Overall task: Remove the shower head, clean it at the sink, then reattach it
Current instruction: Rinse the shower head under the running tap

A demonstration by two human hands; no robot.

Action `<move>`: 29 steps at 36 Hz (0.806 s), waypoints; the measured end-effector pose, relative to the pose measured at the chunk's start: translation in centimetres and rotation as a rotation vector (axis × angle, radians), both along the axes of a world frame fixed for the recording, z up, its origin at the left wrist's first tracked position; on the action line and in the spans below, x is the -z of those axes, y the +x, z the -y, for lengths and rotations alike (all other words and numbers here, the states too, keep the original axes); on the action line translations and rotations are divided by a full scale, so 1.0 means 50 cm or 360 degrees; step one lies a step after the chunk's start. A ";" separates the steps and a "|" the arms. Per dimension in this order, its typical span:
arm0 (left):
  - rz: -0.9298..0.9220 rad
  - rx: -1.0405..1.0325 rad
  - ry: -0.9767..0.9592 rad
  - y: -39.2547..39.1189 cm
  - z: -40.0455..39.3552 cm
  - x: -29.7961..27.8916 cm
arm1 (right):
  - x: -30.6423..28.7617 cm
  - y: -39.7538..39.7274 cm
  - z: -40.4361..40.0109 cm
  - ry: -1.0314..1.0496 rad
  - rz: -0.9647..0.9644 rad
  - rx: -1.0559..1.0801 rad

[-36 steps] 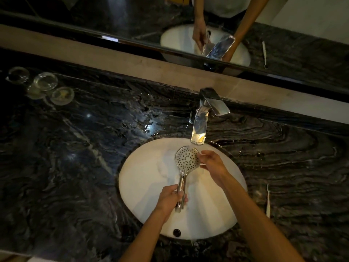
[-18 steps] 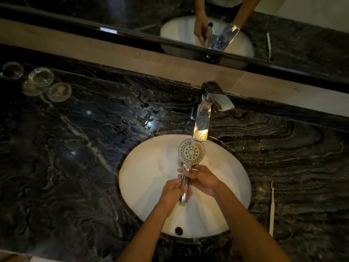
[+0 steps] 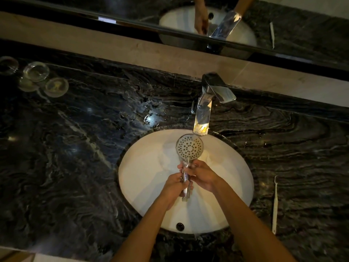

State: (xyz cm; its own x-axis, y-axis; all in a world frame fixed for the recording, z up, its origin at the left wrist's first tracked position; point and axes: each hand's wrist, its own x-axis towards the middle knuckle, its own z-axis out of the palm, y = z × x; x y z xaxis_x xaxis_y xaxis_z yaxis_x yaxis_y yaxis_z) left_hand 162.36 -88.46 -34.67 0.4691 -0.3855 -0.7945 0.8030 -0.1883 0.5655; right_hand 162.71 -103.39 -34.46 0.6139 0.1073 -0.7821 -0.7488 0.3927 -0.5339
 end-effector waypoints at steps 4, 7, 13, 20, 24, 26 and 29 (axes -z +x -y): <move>-0.0004 0.0025 -0.0034 0.009 0.001 -0.004 | 0.002 0.003 0.004 -0.0004 0.0043 0.0086; -0.0019 0.0071 -0.0073 0.018 0.004 -0.009 | 0.001 0.008 0.012 0.0009 0.0084 0.0079; 0.0012 0.0126 -0.0085 0.032 0.011 -0.017 | -0.005 0.022 0.022 0.0004 0.0123 0.0051; 0.0104 0.0092 0.0028 0.035 0.025 -0.021 | -0.011 0.026 0.021 -0.0086 0.0153 0.0135; 0.0115 0.0087 0.0068 0.029 0.032 -0.020 | -0.013 0.020 0.024 -0.0111 0.0174 0.0140; 0.0116 0.0078 0.0070 0.028 0.034 -0.019 | -0.012 0.017 0.026 -0.0119 0.0182 0.0124; 0.0120 0.0075 0.0086 0.024 0.035 -0.018 | -0.011 0.013 0.031 -0.0108 0.0176 0.0107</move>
